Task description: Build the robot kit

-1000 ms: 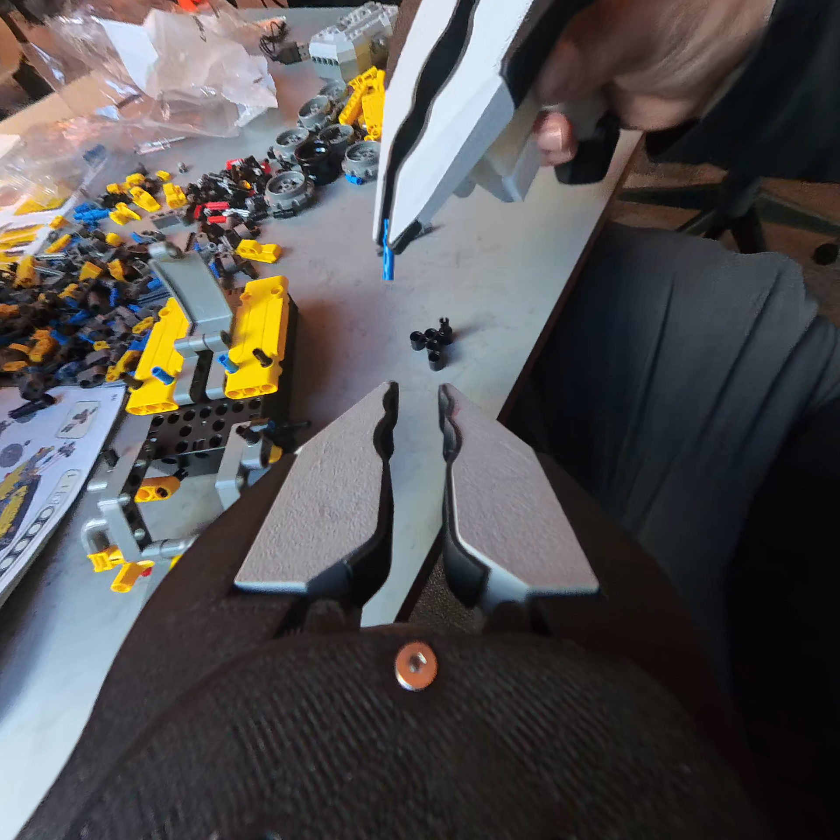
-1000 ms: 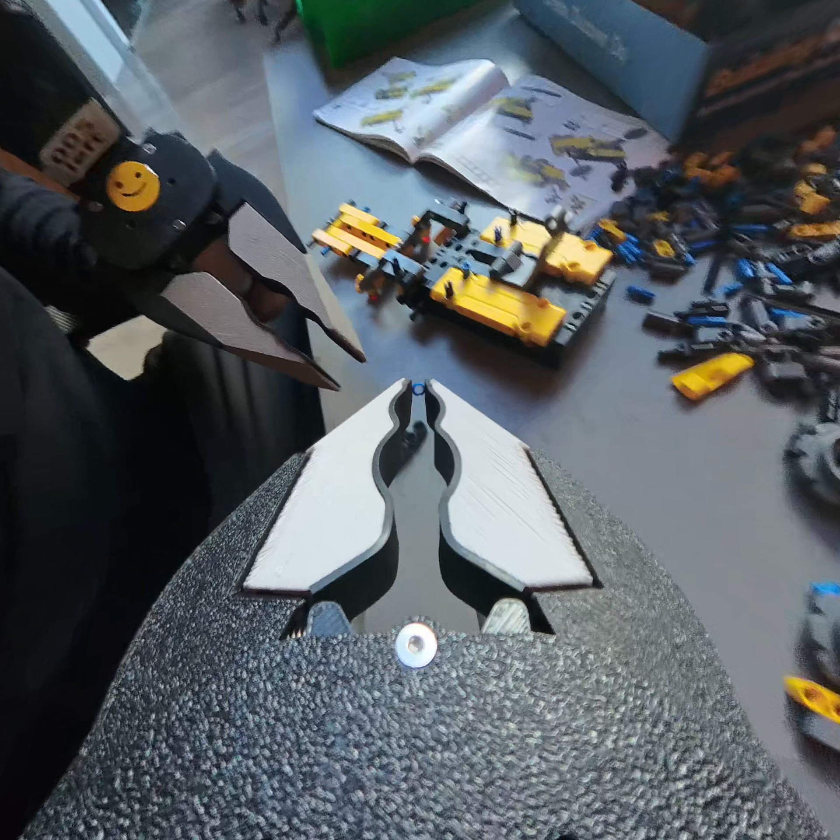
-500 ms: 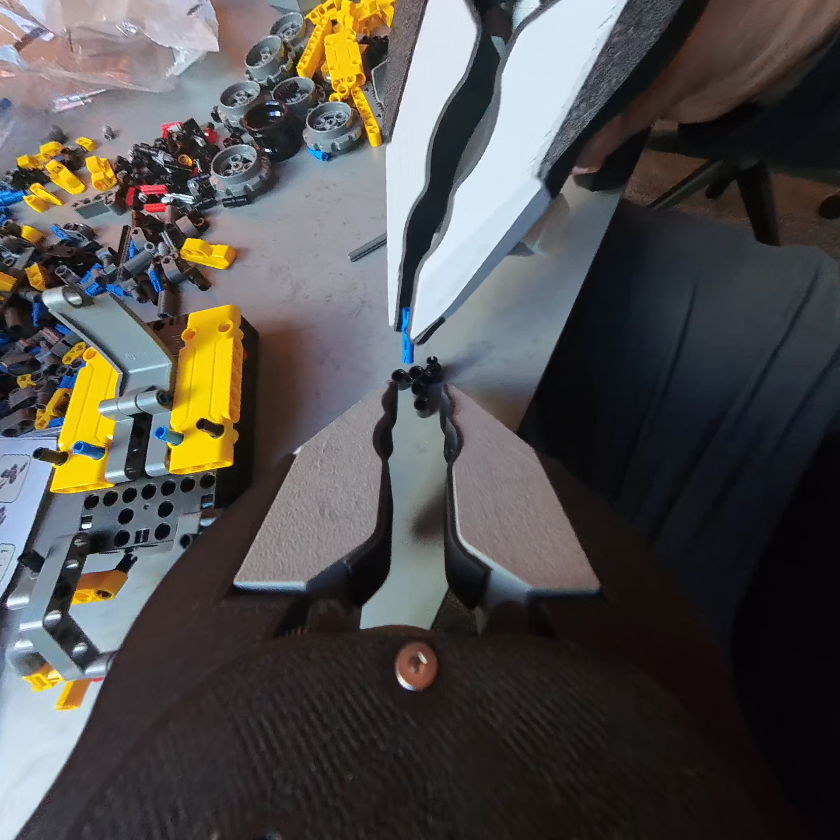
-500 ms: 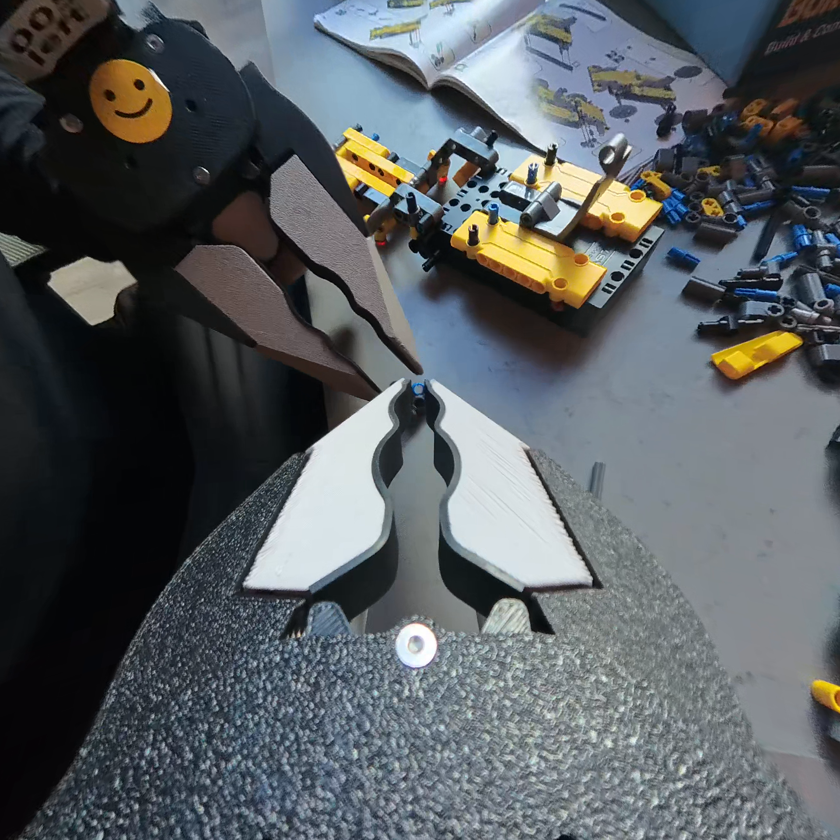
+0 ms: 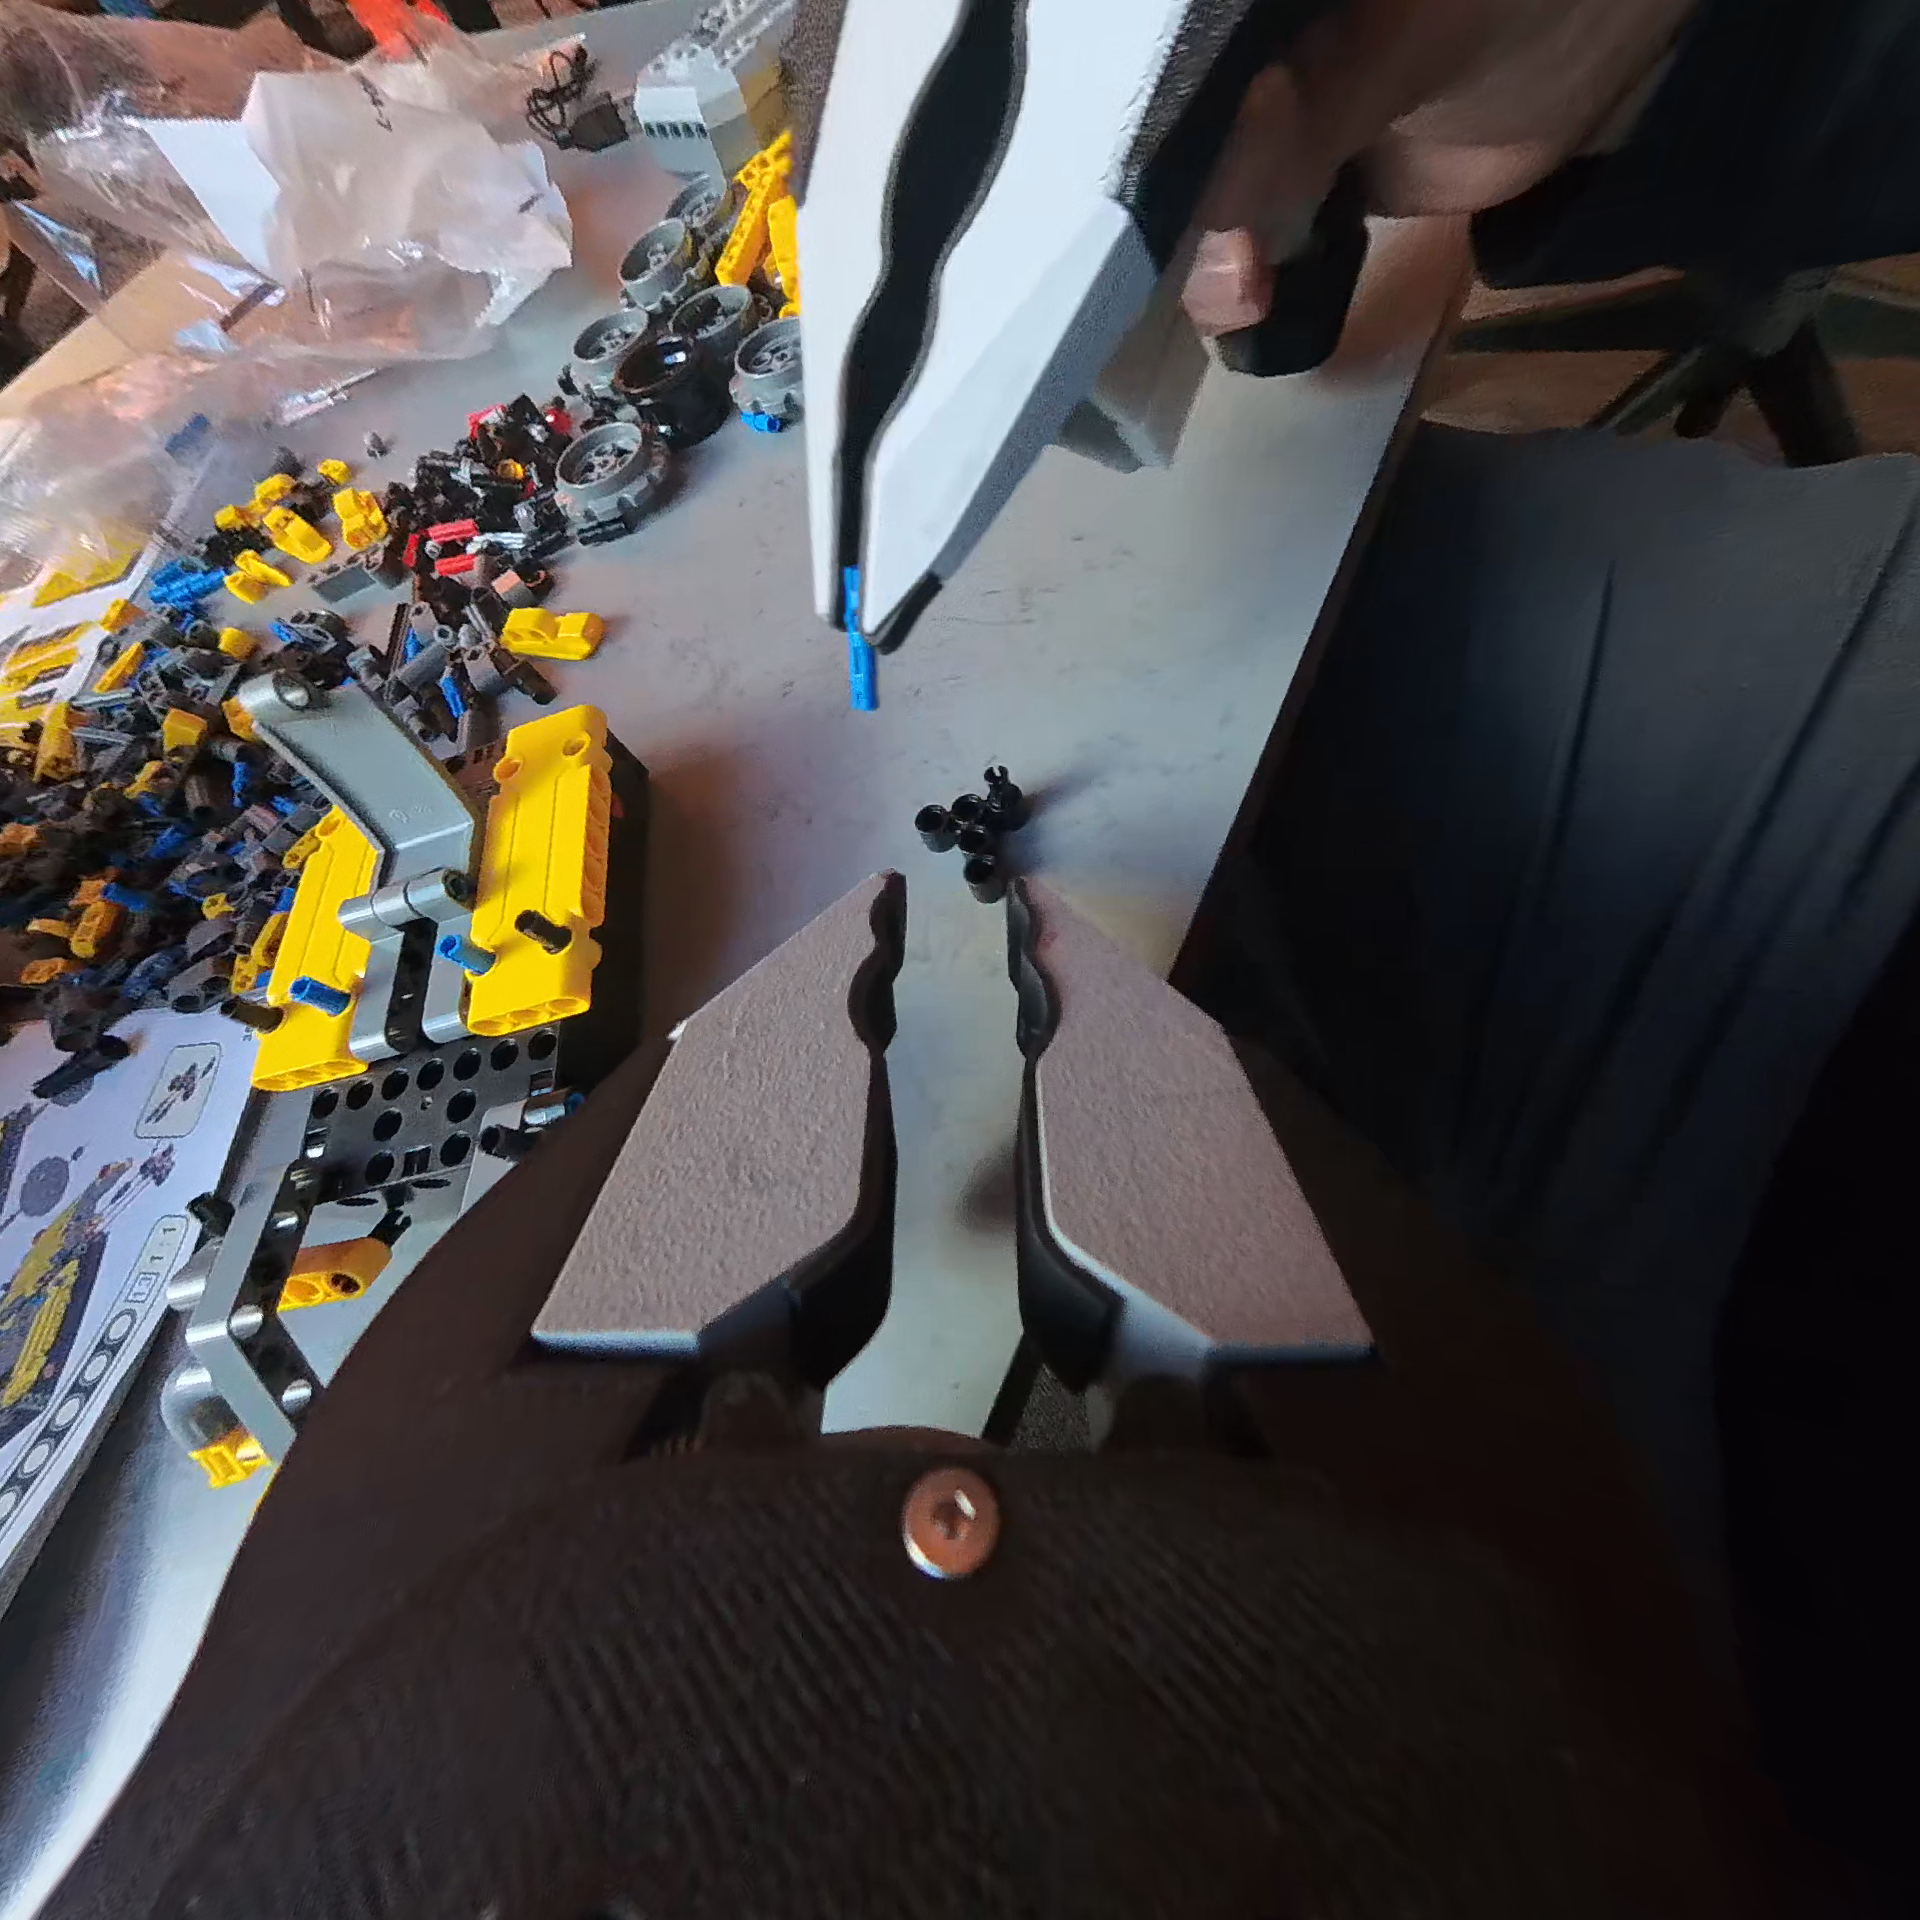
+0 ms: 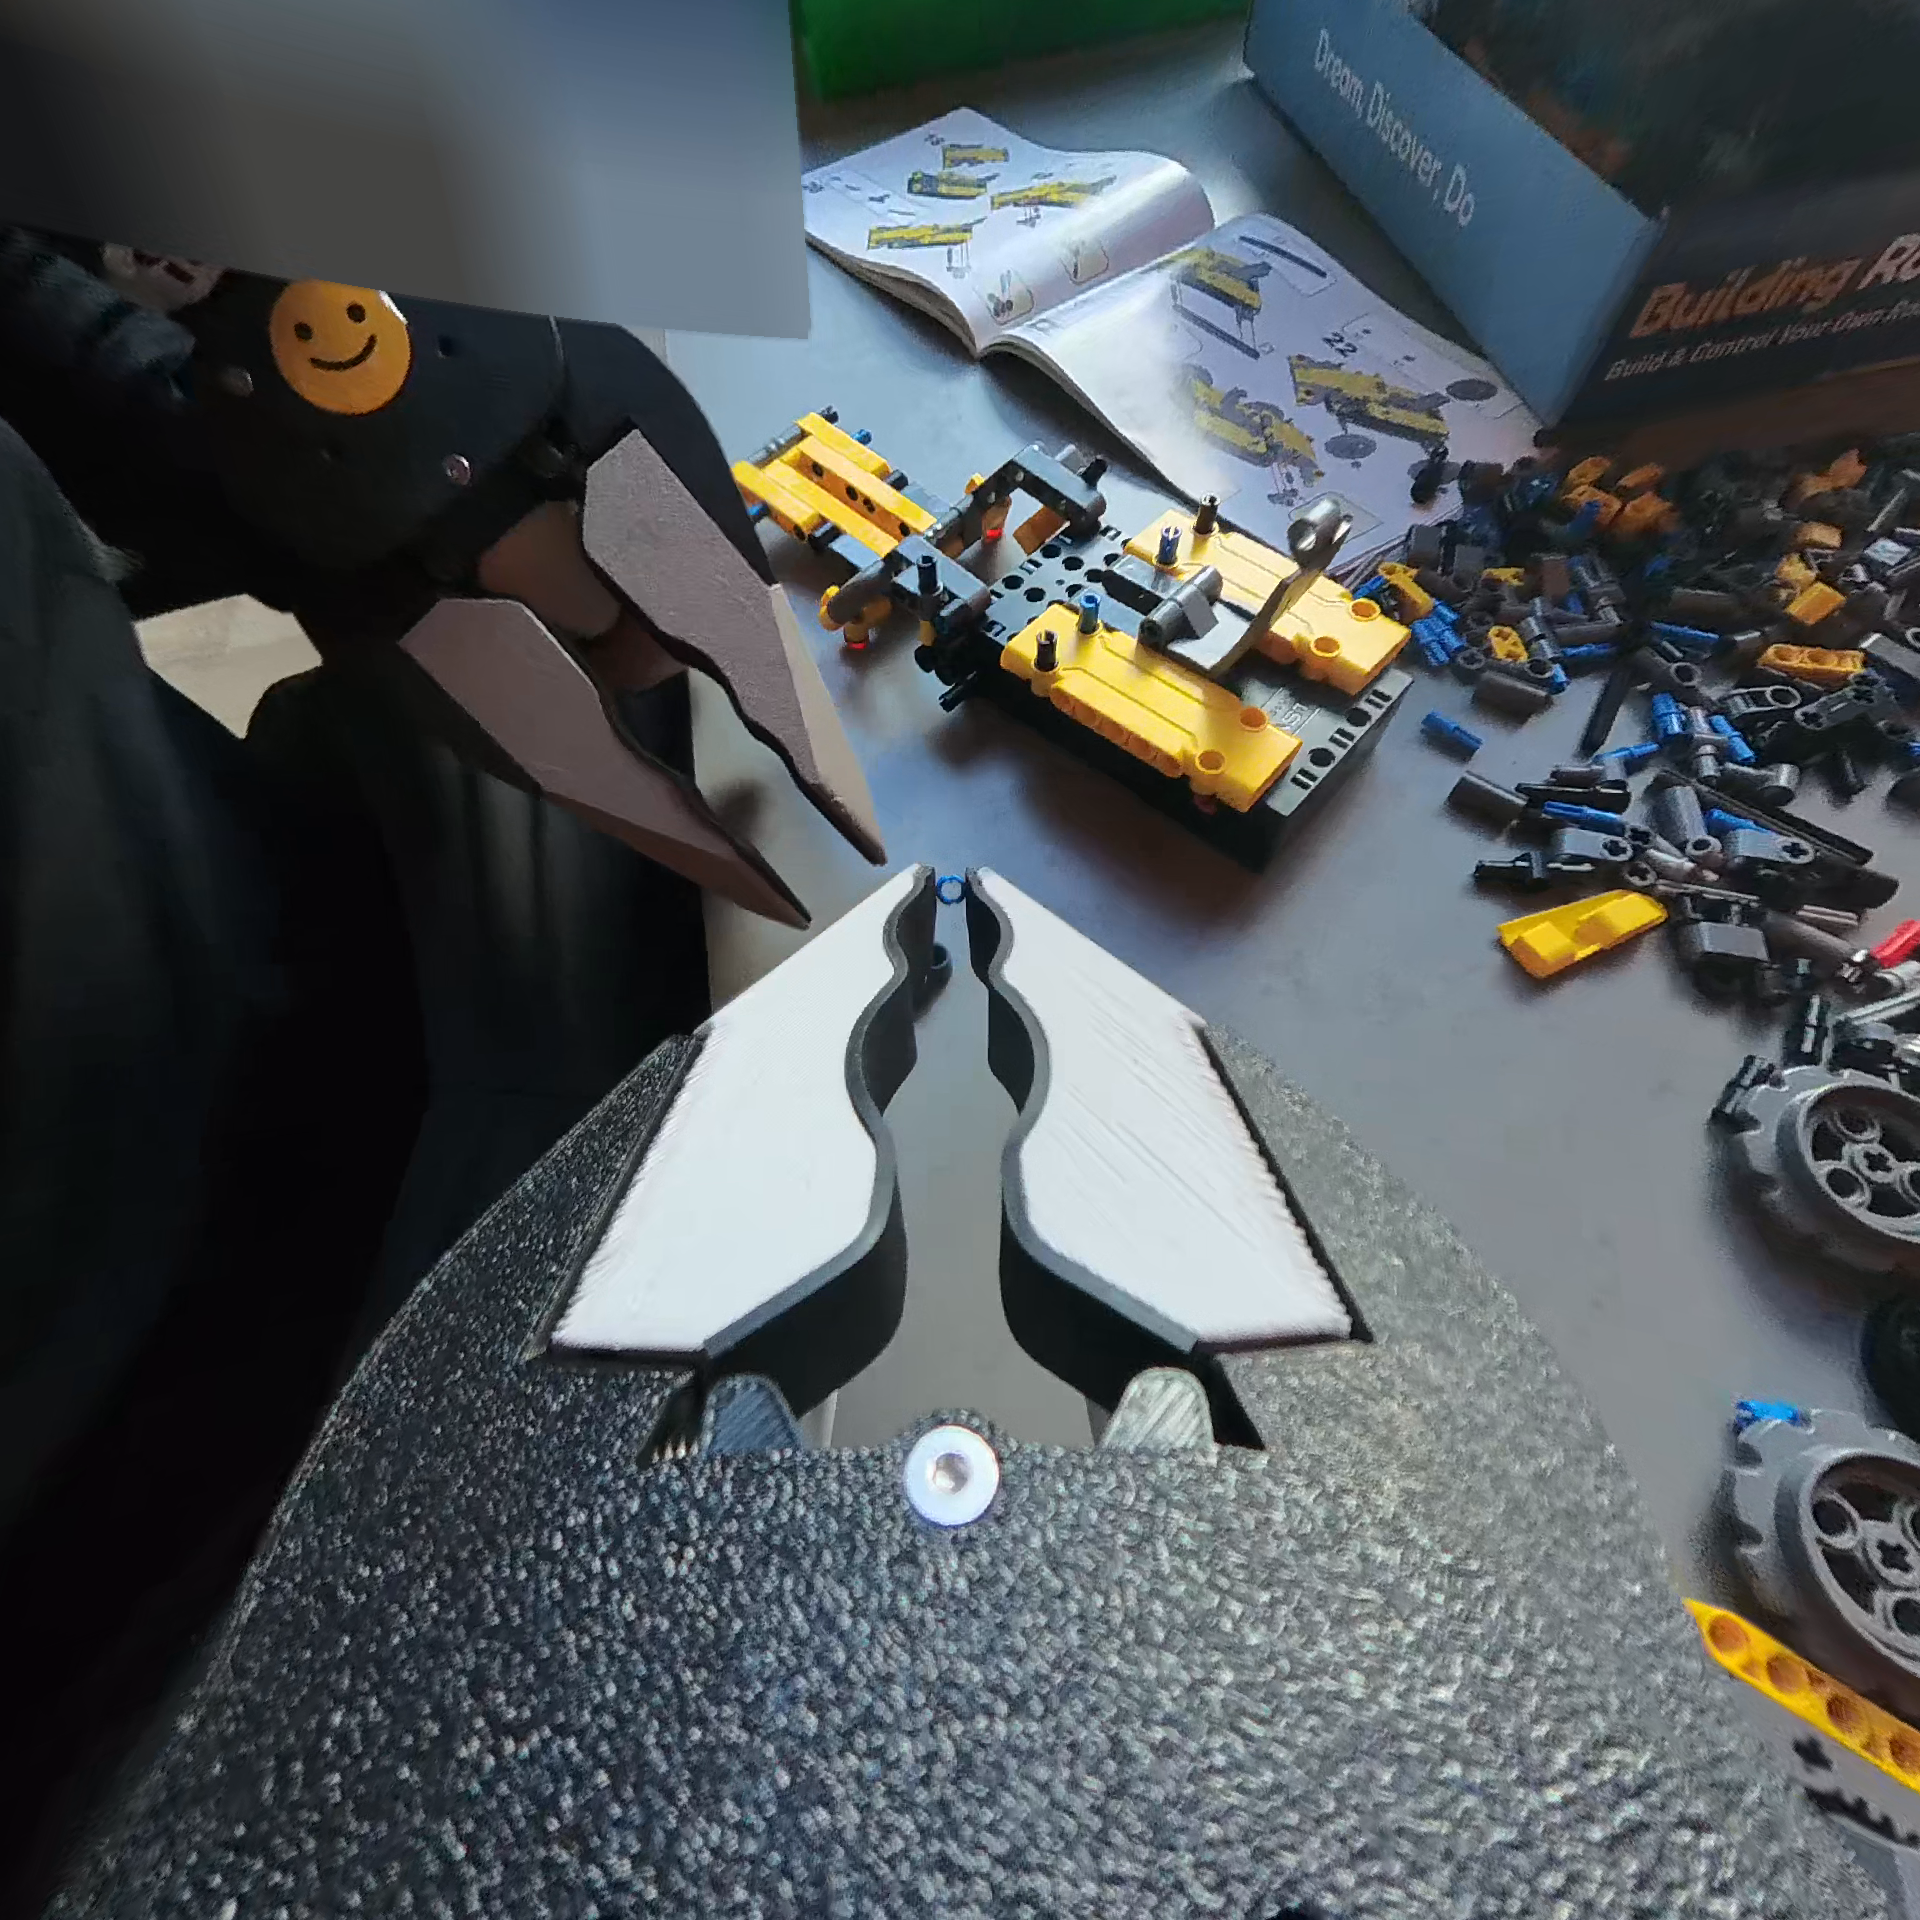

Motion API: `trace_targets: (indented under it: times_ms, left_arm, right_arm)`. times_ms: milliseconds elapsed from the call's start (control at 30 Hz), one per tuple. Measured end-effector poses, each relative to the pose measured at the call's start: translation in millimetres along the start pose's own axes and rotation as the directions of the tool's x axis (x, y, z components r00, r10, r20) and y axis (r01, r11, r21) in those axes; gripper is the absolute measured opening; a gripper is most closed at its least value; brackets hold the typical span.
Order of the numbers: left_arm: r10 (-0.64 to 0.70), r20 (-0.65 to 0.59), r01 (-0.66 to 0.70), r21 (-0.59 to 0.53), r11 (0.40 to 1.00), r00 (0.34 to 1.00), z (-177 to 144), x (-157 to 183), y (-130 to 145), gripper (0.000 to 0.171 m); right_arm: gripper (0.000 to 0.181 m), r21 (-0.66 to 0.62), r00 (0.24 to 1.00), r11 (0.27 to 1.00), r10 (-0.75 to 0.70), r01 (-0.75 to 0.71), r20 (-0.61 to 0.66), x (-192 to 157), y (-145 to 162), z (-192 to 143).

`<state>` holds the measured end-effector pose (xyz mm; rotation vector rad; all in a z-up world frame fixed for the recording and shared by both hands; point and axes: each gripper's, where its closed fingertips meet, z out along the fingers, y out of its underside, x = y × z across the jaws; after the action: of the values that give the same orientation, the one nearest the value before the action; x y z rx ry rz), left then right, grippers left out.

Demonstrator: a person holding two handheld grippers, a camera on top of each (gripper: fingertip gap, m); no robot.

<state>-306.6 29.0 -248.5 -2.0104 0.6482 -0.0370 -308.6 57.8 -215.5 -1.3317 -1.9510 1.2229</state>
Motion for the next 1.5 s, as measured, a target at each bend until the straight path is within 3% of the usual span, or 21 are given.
trace_targets:
  times_ms: [400, 633, 867, 1100, 1333, 1500]
  left_arm:
    - [0.074, 0.02, -0.075, 0.045, 0.996, 0.997, -3.2, 4.7, -2.2, 0.016]
    - [0.001, 0.006, -0.001, 0.01, 1.0, 1.0, -0.2, -0.8, -0.3, 0.019]
    - [-0.038, -0.061, 0.032, -0.099, 0.995, 0.997, 8.9, 3.3, 8.3, 0.02]
    - [-0.059, -0.09, 0.047, -0.125, 0.991, 0.994, 16.5, 7.7, 4.1, 0.018]
    - [-0.059, -0.02, 0.055, -0.155, 0.986, 0.998, 16.7, -7.7, 7.8, 0.019]
    - [-0.066, 0.028, 0.07, -0.146, 0.987, 0.997, 7.7, -15.6, 13.5, 0.019]
  right_arm:
    - [0.005, -0.027, 1.0, 1.0, 0.001, -0.001, -0.003, 9.0, -1.2, 8.4]
    - [0.005, -0.075, 1.0, 0.997, -0.018, 0.019, 0.011, -1.8, 3.2, 1.4]
    - [0.005, -0.156, 0.999, 0.987, 0.04, -0.037, 0.015, -5.6, 25.9, 6.5]
    - [0.005, -0.149, 0.997, 0.986, 0.072, -0.069, 0.014, -4.7, 32.5, 5.6]
    - [0.005, -0.127, 0.996, 0.991, 0.058, -0.049, 0.07, -26.3, 29.4, 12.2]
    - [0.005, -0.109, 0.998, 0.993, 0.048, -0.044, 0.038, -21.2, 26.7, 7.2]
